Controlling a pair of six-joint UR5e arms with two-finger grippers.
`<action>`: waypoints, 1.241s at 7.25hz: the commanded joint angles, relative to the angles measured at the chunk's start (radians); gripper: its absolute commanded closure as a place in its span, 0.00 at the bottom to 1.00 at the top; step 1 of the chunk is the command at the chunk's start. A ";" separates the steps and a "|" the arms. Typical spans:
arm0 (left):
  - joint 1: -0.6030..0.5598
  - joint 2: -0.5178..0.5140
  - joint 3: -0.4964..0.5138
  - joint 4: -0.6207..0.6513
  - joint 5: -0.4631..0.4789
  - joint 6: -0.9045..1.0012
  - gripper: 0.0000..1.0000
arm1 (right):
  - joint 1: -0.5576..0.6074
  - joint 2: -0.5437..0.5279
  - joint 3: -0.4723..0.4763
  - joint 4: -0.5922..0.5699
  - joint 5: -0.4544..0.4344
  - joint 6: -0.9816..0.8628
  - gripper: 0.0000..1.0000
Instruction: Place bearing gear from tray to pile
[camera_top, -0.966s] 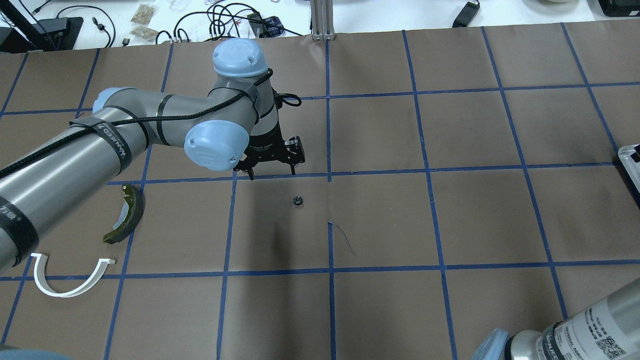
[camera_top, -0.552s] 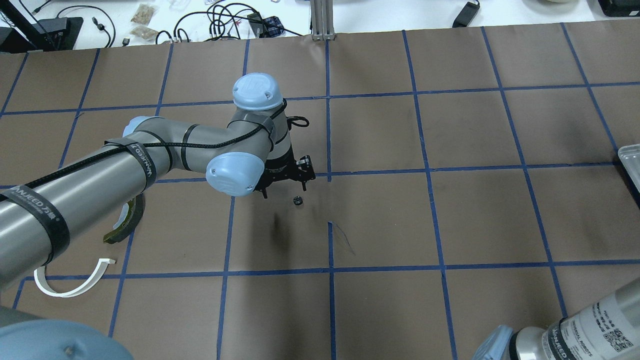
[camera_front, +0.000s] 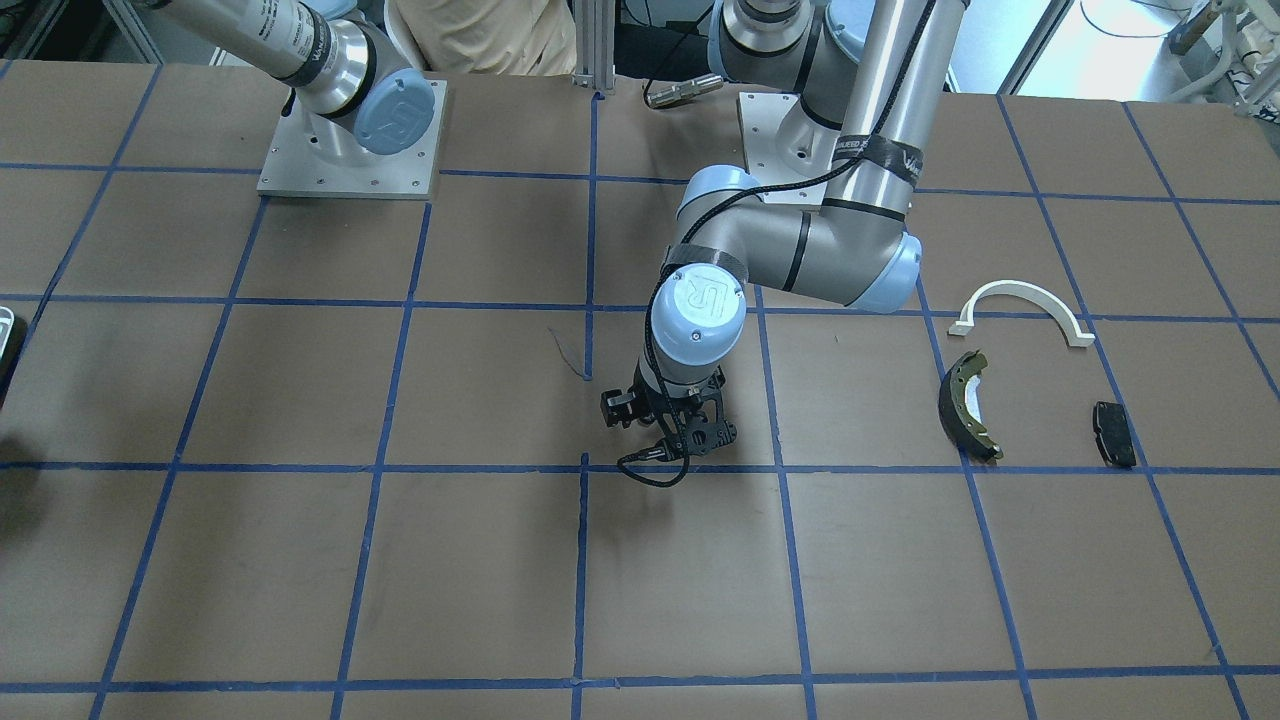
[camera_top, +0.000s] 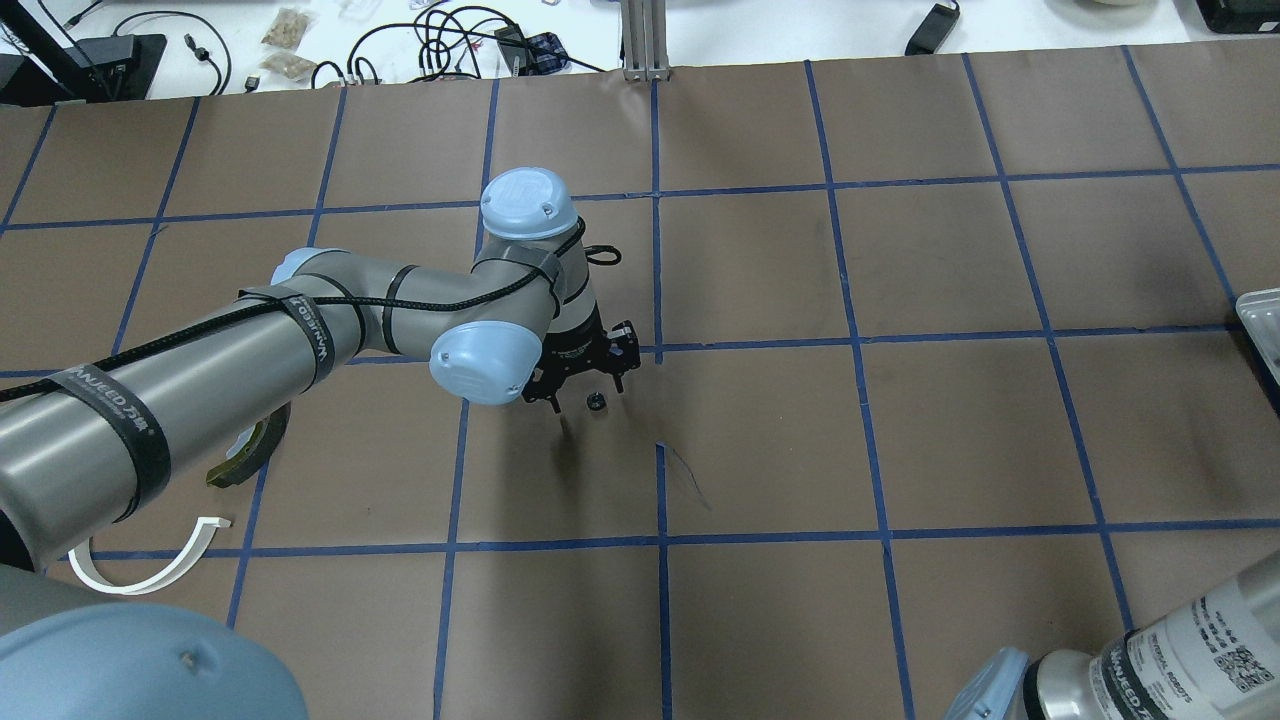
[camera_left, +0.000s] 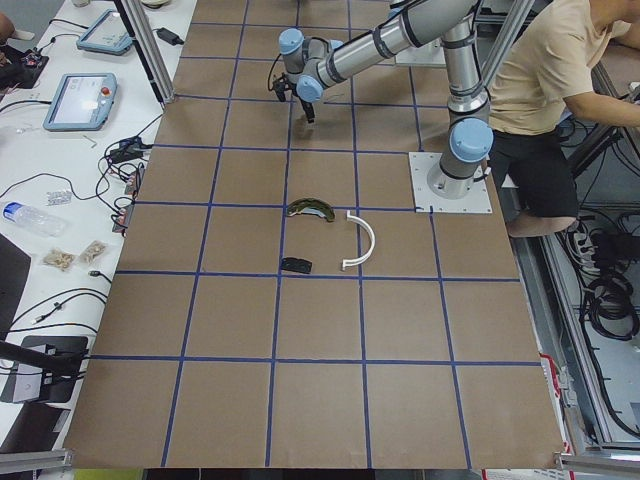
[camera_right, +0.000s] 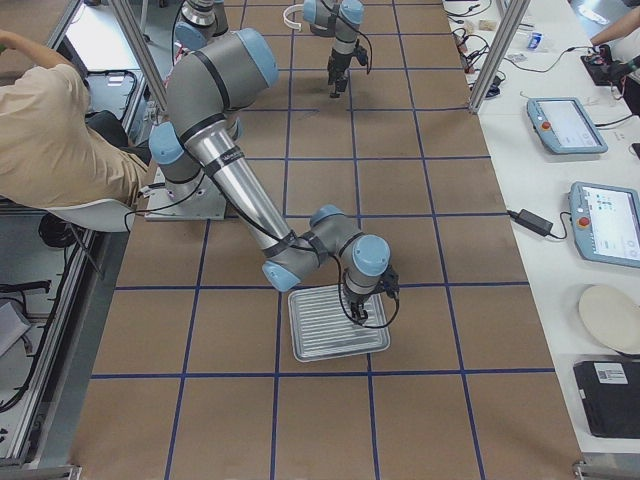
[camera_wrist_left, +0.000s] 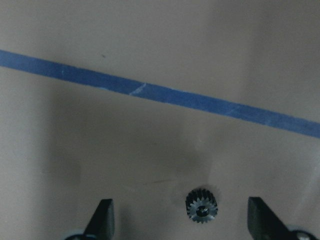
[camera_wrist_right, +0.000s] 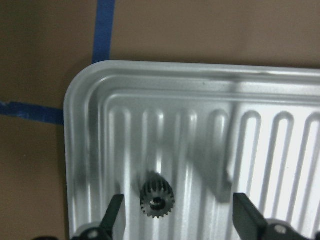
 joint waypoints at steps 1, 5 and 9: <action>-0.003 -0.002 -0.003 -0.001 -0.015 -0.033 0.24 | 0.000 0.001 0.003 0.003 -0.002 0.003 0.42; -0.003 -0.005 -0.004 -0.001 -0.013 -0.020 0.70 | 0.000 -0.002 -0.002 0.007 -0.004 -0.010 1.00; 0.000 0.013 0.008 -0.016 0.007 -0.007 1.00 | 0.099 -0.082 -0.003 0.032 -0.030 0.045 1.00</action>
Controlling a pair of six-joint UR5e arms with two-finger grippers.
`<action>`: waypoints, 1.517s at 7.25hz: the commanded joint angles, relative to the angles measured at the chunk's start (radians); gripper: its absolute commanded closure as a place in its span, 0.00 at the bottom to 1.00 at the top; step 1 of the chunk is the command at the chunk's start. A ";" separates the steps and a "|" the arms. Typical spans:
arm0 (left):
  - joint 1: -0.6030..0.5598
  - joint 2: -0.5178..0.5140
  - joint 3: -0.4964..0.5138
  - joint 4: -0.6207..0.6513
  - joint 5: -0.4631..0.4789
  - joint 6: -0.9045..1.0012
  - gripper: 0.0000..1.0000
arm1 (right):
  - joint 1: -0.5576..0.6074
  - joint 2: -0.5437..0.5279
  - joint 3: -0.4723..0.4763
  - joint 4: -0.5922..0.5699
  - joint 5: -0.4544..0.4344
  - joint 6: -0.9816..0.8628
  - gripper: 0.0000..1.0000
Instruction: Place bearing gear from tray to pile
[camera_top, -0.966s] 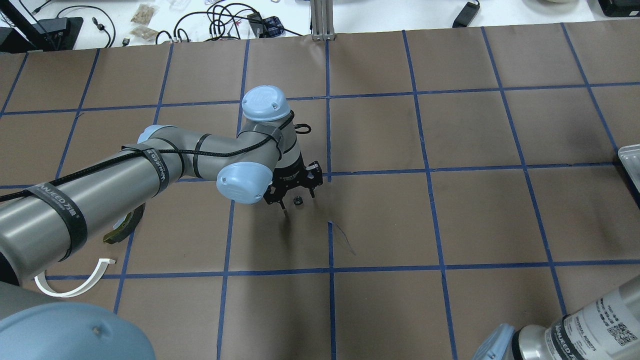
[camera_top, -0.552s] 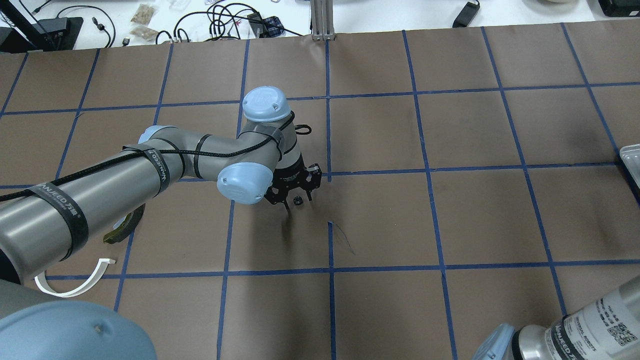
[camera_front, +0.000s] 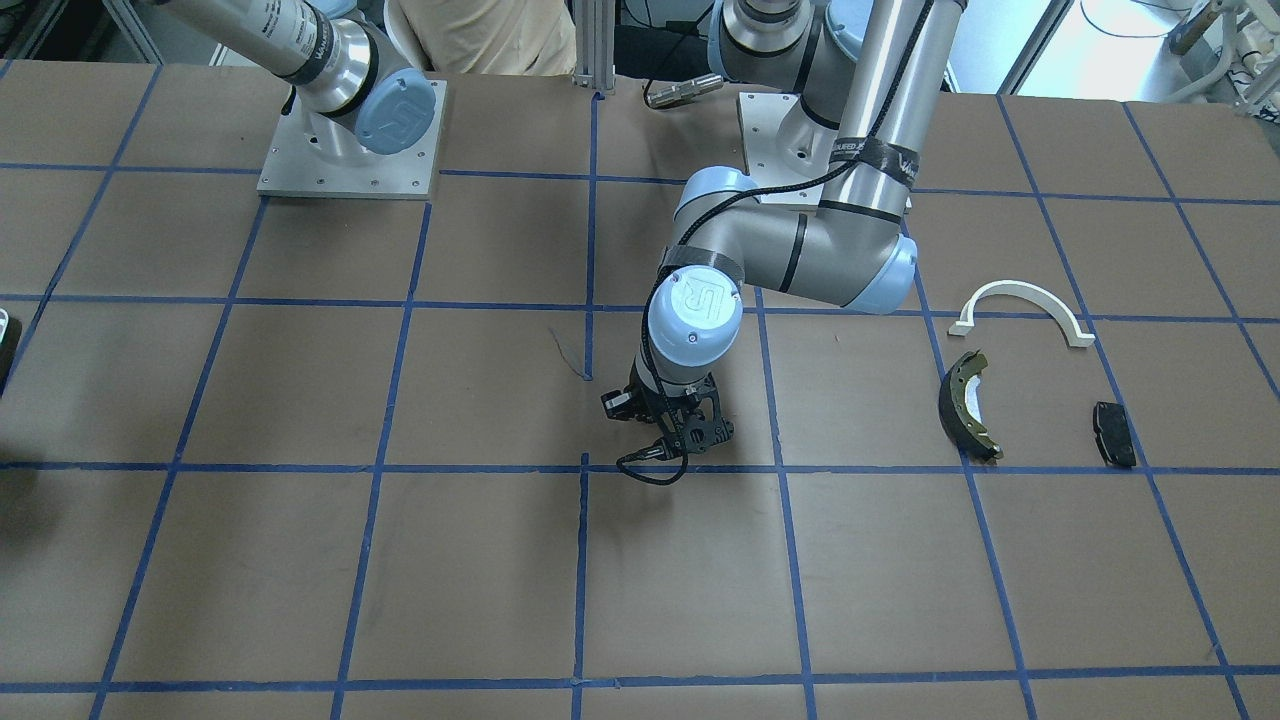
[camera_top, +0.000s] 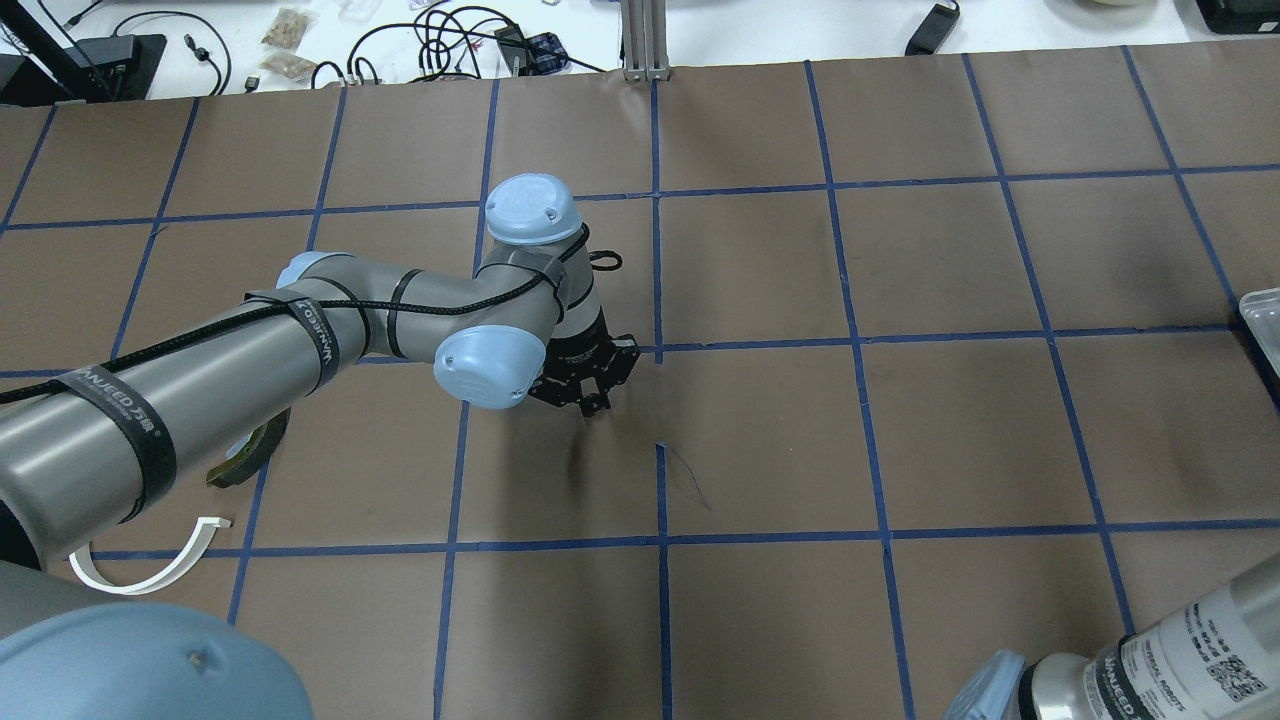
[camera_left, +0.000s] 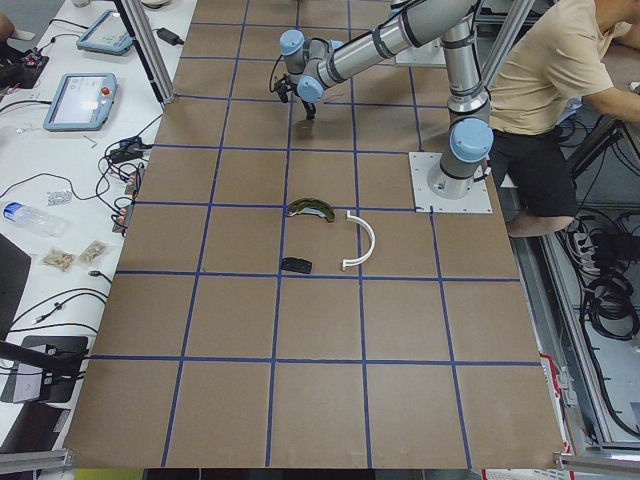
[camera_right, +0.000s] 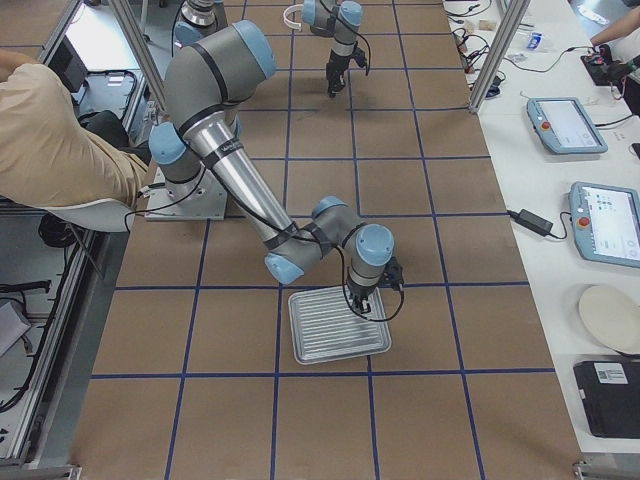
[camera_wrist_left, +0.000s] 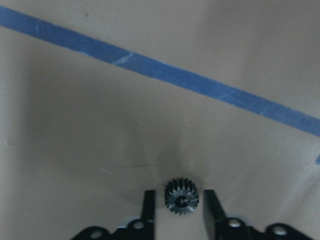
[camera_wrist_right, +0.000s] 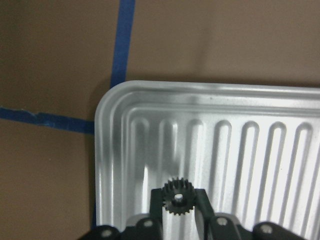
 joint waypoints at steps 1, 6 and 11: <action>0.008 0.036 0.019 -0.020 0.044 0.085 1.00 | 0.109 -0.068 0.001 0.047 -0.031 0.126 1.00; 0.312 0.078 0.219 -0.303 0.135 0.479 1.00 | 0.530 -0.284 0.088 0.239 -0.017 0.550 1.00; 0.632 0.135 0.234 -0.403 0.172 0.922 1.00 | 0.977 -0.291 0.185 0.154 0.131 1.127 1.00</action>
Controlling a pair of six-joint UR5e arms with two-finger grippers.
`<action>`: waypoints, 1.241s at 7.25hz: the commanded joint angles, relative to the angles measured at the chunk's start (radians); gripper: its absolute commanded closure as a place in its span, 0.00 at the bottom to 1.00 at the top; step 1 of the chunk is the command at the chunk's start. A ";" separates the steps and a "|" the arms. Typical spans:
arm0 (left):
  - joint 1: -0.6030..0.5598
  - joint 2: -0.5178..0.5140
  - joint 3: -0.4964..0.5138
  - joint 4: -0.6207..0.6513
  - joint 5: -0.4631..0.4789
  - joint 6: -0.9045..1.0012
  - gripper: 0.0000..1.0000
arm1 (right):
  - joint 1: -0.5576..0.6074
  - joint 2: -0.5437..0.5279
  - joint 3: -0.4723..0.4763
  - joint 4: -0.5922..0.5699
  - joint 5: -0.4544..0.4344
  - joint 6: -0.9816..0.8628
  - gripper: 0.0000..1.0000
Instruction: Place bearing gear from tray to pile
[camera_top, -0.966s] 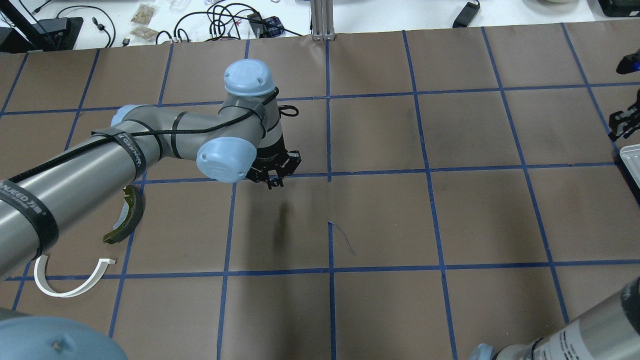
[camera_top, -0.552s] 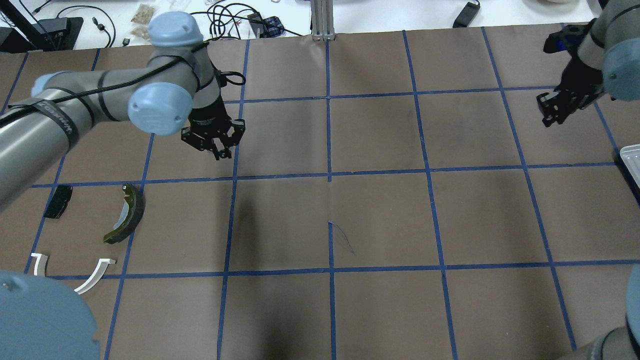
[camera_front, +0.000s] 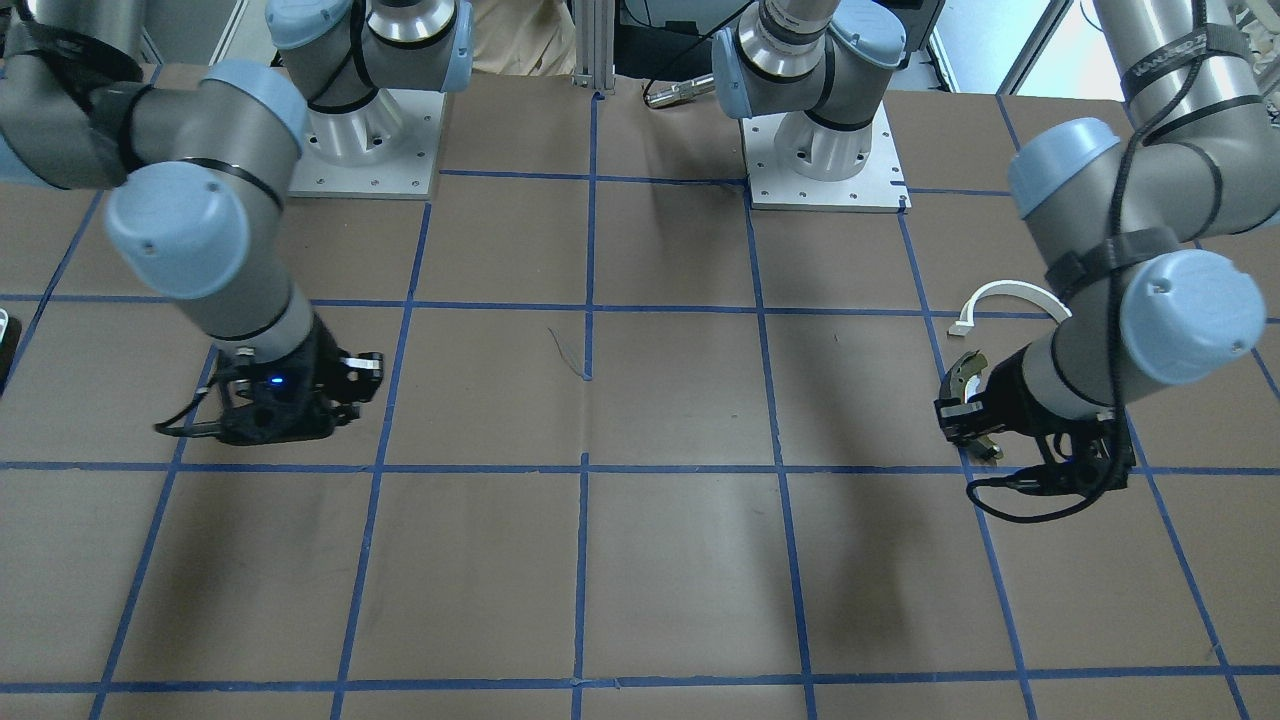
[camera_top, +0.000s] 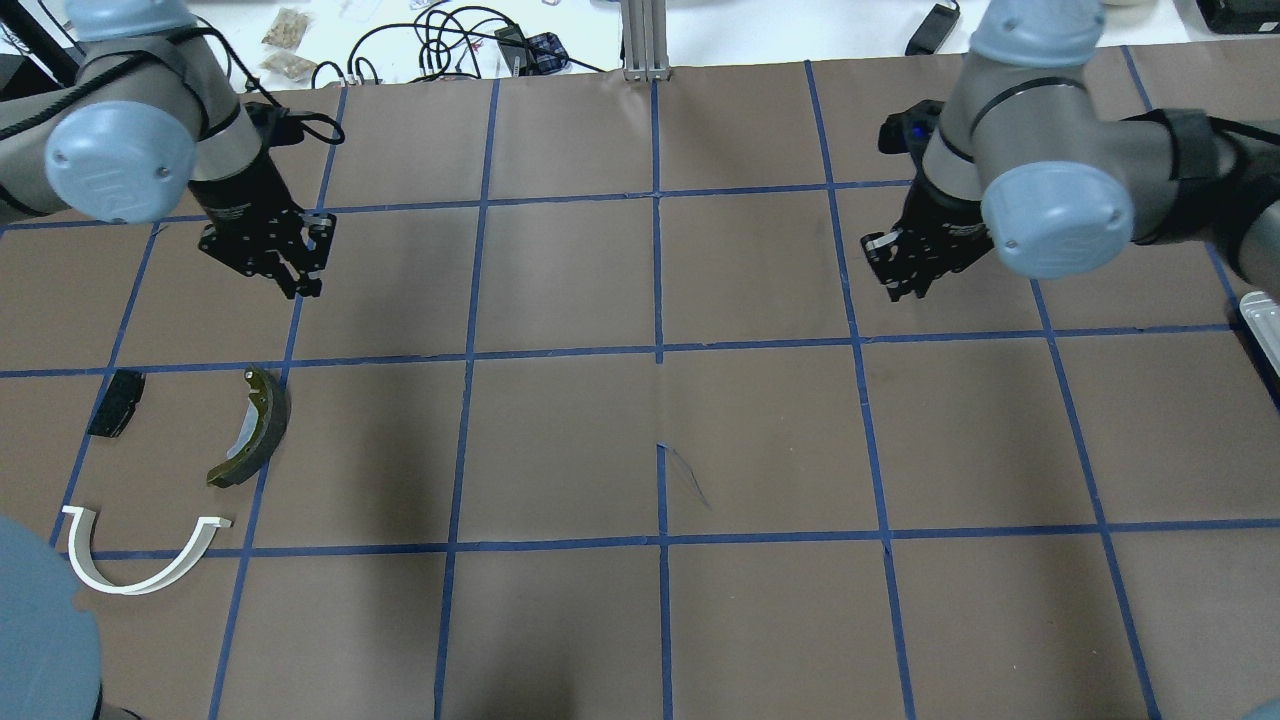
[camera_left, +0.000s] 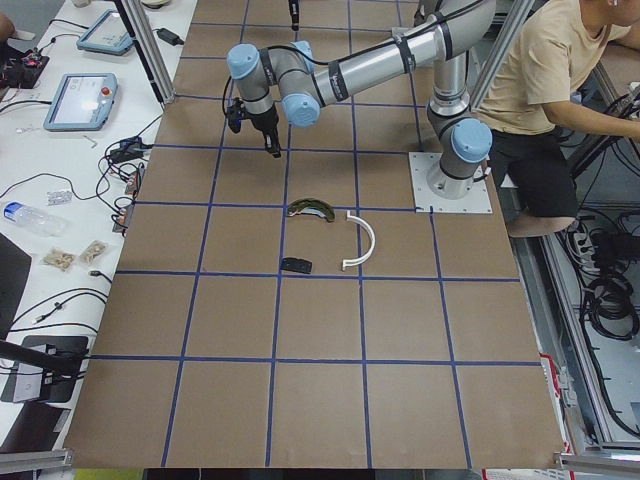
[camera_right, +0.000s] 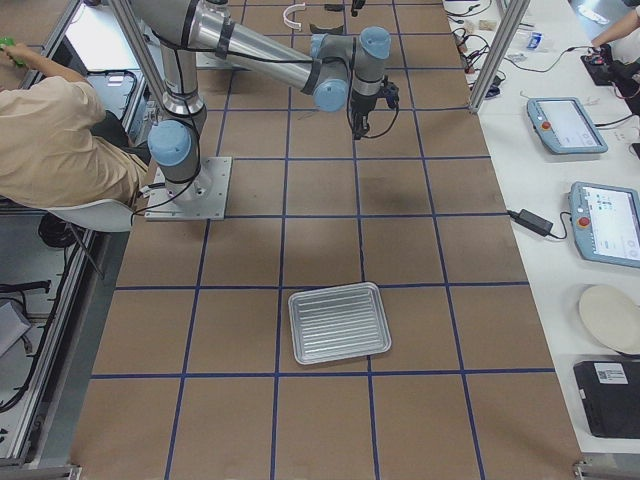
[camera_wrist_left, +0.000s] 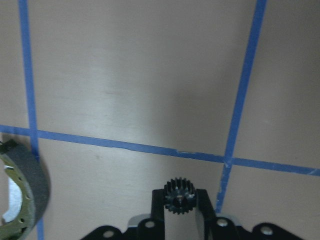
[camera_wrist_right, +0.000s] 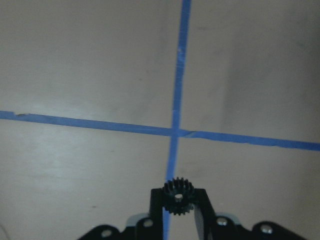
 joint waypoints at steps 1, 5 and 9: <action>0.151 0.003 -0.018 -0.014 0.008 0.209 1.00 | 0.260 0.075 0.000 -0.135 0.034 0.229 1.00; 0.309 -0.039 -0.106 0.076 0.001 0.445 1.00 | 0.467 0.227 0.006 -0.259 0.051 0.307 0.99; 0.311 -0.044 -0.283 0.303 0.001 0.489 1.00 | 0.319 0.180 -0.040 -0.287 -0.043 0.050 0.00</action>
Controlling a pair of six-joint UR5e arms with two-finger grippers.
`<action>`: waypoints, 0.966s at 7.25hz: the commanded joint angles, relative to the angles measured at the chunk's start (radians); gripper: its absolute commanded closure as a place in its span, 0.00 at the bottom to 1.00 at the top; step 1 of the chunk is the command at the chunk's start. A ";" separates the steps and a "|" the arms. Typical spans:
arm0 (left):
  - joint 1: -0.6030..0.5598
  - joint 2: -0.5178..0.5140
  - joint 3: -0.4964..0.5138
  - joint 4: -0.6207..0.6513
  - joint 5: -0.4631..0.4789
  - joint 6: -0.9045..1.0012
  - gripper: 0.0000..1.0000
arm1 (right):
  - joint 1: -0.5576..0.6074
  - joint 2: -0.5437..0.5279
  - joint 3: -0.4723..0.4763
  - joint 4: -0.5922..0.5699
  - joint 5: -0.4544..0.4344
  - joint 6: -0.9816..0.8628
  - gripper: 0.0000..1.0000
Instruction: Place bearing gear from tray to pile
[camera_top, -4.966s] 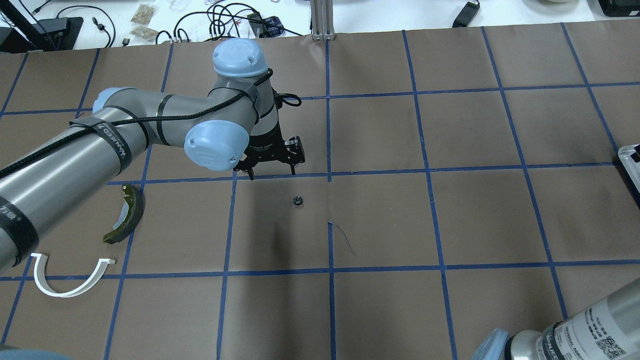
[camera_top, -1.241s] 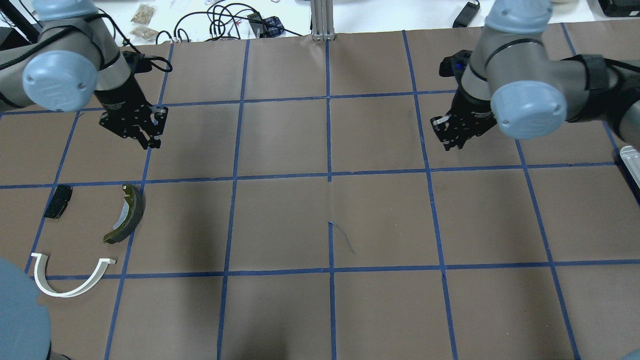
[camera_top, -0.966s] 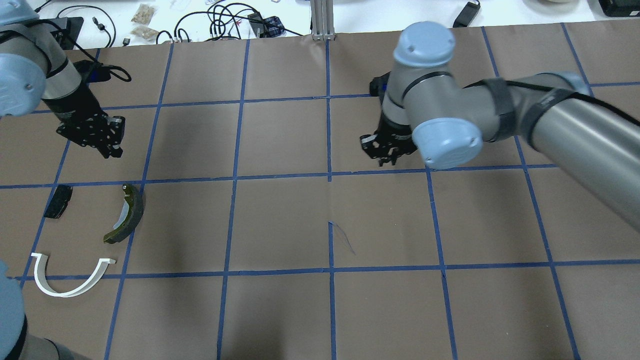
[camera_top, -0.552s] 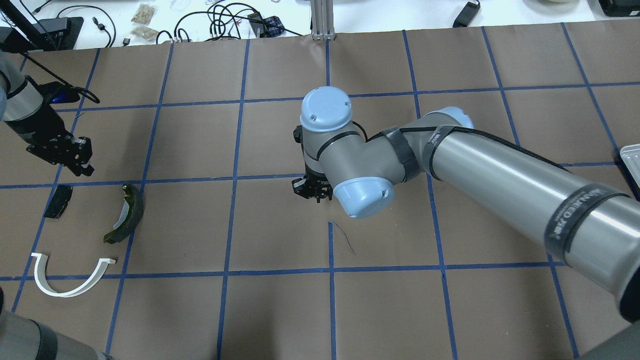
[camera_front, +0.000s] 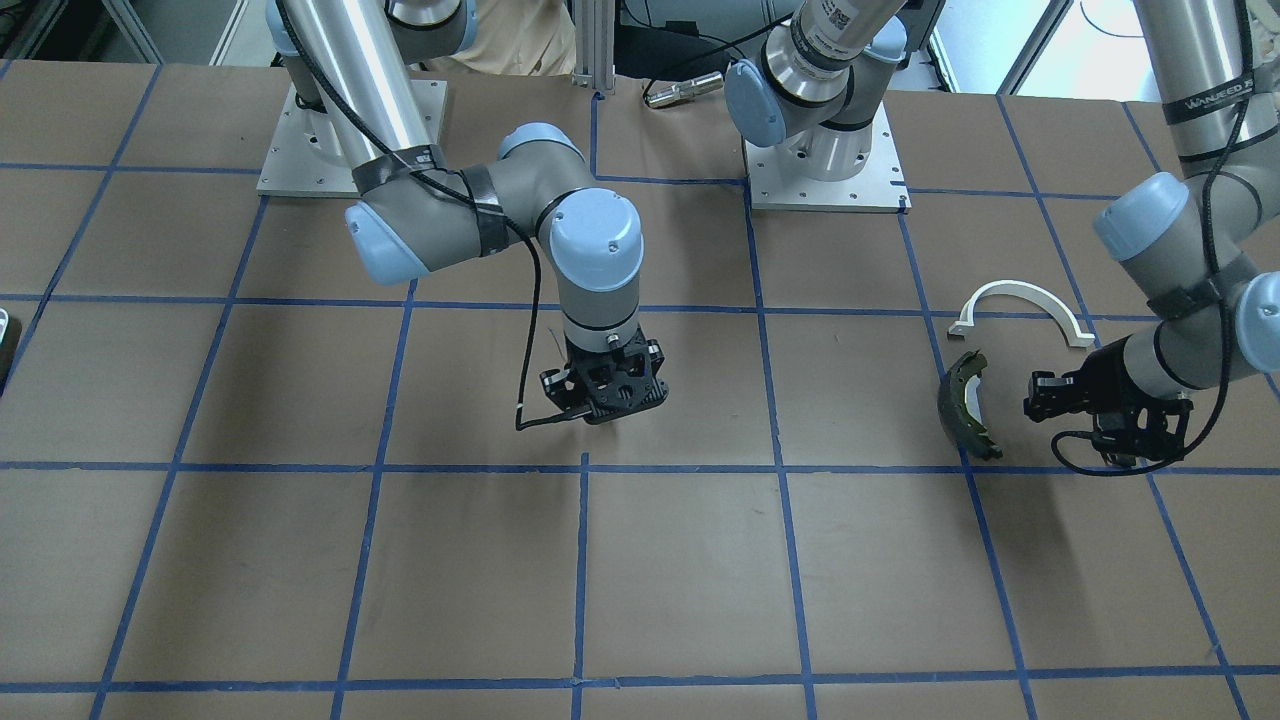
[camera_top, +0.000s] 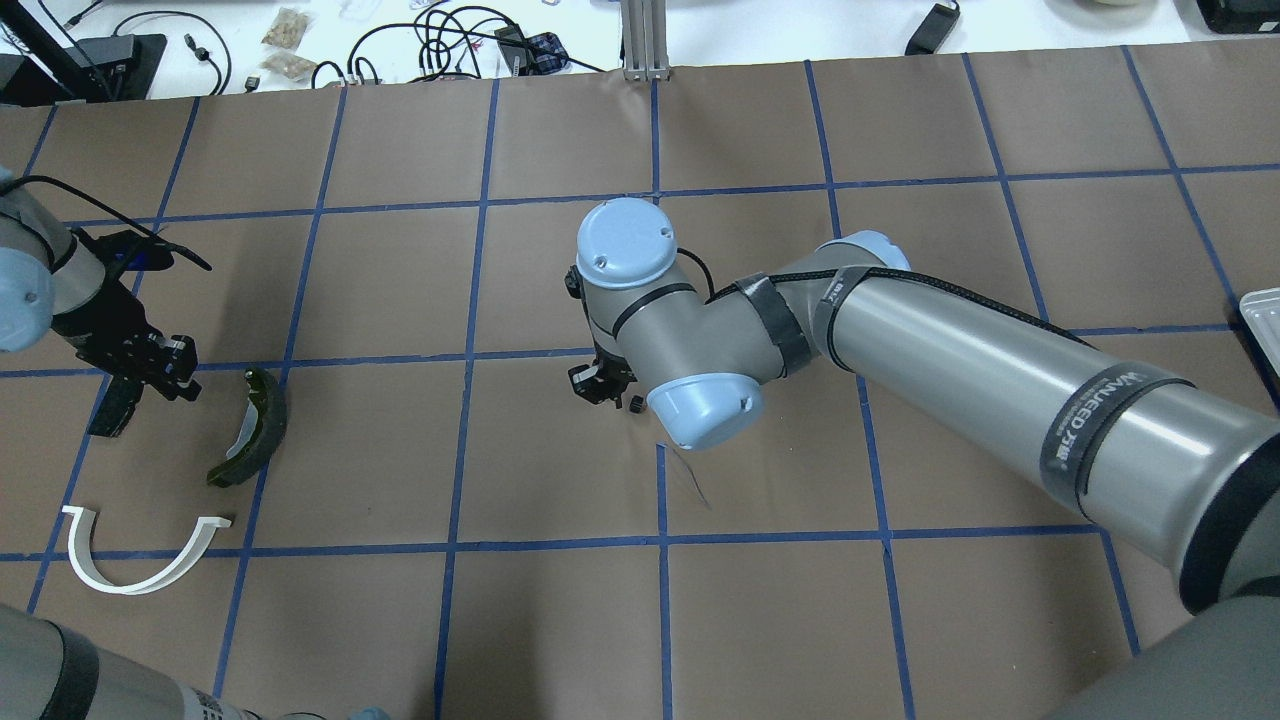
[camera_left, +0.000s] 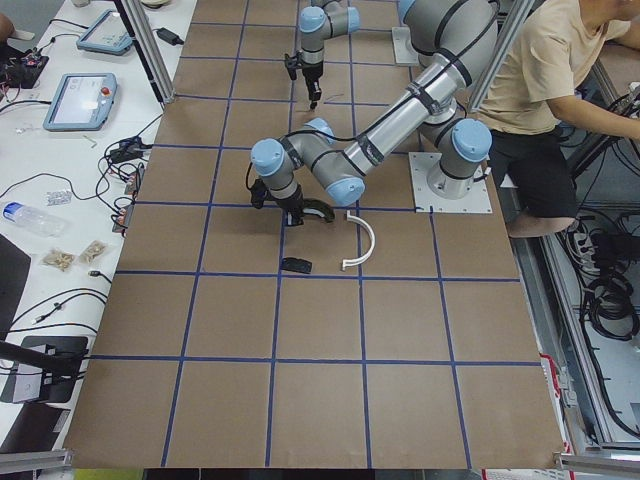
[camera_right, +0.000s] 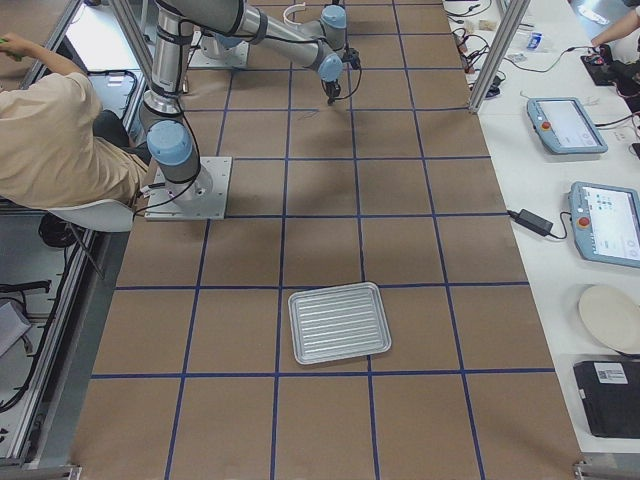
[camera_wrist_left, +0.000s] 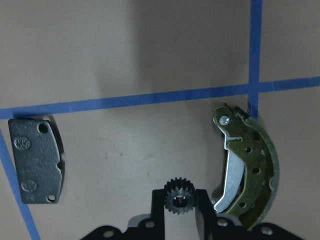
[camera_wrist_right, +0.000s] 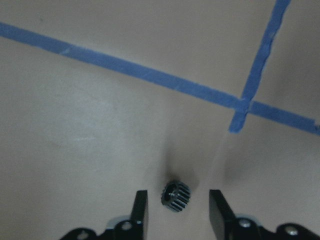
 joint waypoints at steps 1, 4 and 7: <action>0.001 -0.002 -0.043 0.043 0.001 0.007 1.00 | -0.186 -0.103 -0.040 0.148 -0.030 -0.210 0.00; 0.003 -0.005 -0.067 0.043 0.004 0.011 1.00 | -0.420 -0.313 -0.096 0.437 -0.032 -0.427 0.00; 0.011 -0.012 -0.068 0.045 0.041 0.015 1.00 | -0.459 -0.446 -0.228 0.692 -0.047 -0.373 0.00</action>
